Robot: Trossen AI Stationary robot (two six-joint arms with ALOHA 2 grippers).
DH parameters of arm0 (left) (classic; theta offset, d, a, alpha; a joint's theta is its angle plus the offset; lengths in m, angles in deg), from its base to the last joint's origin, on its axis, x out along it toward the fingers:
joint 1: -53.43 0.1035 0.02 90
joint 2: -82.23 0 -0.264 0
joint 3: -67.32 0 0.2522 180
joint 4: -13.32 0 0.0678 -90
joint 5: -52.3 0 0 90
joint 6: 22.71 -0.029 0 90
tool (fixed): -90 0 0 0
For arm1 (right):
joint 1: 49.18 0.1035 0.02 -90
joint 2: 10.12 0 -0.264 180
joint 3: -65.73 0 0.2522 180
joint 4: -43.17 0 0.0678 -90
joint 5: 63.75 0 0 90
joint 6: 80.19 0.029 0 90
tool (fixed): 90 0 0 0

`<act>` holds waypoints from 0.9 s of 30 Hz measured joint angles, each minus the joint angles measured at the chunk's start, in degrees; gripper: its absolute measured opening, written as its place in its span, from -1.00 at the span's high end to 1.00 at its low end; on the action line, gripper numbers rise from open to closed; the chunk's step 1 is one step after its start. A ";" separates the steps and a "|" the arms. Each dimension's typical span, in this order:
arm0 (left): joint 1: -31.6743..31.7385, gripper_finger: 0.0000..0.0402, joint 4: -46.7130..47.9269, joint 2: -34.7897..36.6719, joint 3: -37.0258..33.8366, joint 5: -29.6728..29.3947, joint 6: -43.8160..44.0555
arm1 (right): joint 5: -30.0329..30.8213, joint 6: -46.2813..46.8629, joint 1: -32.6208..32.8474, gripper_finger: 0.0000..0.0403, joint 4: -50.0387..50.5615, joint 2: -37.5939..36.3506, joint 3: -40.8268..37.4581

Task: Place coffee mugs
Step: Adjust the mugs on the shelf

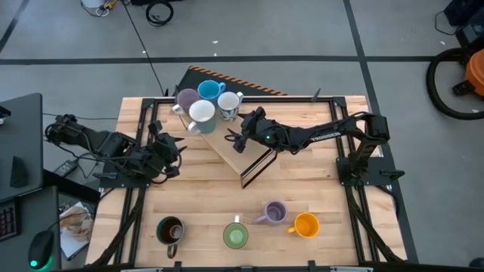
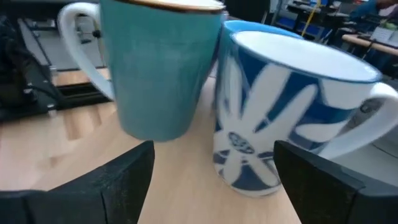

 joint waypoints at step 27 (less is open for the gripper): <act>0.20 0.37 -0.21 0.00 0.00 -0.31 0.39 | -9.18 -1.82 -3.03 -0.62 -2.78 -0.11 -0.02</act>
